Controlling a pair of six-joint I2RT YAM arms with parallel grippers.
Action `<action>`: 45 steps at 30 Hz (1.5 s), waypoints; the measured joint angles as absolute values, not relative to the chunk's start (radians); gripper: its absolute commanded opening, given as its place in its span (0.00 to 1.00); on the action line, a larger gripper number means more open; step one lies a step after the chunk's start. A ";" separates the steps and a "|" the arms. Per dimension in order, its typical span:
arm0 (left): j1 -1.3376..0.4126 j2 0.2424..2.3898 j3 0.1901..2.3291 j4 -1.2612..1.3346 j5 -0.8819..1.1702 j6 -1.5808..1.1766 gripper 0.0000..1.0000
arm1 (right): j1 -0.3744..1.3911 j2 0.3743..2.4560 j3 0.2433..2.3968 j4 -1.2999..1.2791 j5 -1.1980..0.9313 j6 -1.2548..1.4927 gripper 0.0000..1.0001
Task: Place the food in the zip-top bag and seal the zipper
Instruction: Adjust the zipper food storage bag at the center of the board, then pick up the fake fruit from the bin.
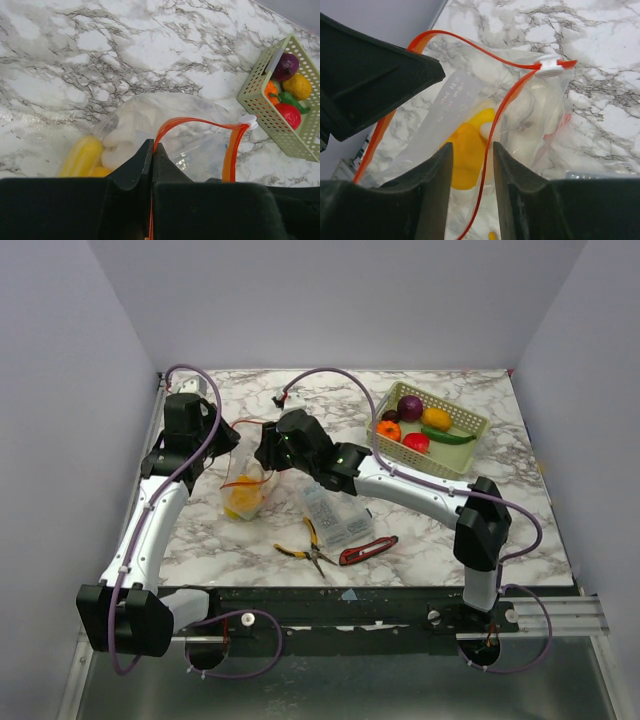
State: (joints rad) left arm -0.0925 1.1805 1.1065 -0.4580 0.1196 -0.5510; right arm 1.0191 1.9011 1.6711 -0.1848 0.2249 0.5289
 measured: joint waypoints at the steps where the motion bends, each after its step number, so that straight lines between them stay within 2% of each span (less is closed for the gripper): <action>1: -0.093 1.179 1.106 -0.456 0.126 -0.551 0.00 | 1.019 1.899 1.671 -0.186 0.227 0.526 0.52; 5: -0.093 1.177 1.106 -0.456 0.152 -0.553 0.00 | 1.019 1.873 1.671 -0.220 0.252 0.514 0.62; 15: -0.093 1.179 1.106 -0.456 0.196 -0.567 0.00 | 0.976 1.627 1.617 -0.286 0.395 0.451 0.64; 19: -0.093 1.184 1.106 -0.456 0.204 -0.570 0.00 | 0.832 1.511 1.526 -0.280 0.414 0.450 0.68; 23: -0.093 1.191 1.106 -0.456 0.212 -0.570 0.00 | 0.627 1.460 1.398 -0.278 0.416 0.463 0.82; 25: -0.093 1.195 1.106 -0.456 0.215 -0.570 0.00 | 0.525 1.460 1.336 -0.279 0.406 0.472 0.92; 29: -0.093 1.203 1.107 -0.456 0.221 -0.570 0.00 | 0.369 1.482 1.245 -0.290 0.363 0.485 1.00; 35: -0.093 1.207 1.107 -0.456 0.223 -0.570 0.00 | 0.261 1.570 1.224 -0.280 0.299 0.490 1.00; 45: -0.093 1.210 1.113 -0.456 0.241 -0.571 0.00 | 0.229 1.767 1.242 -0.270 0.260 0.493 0.99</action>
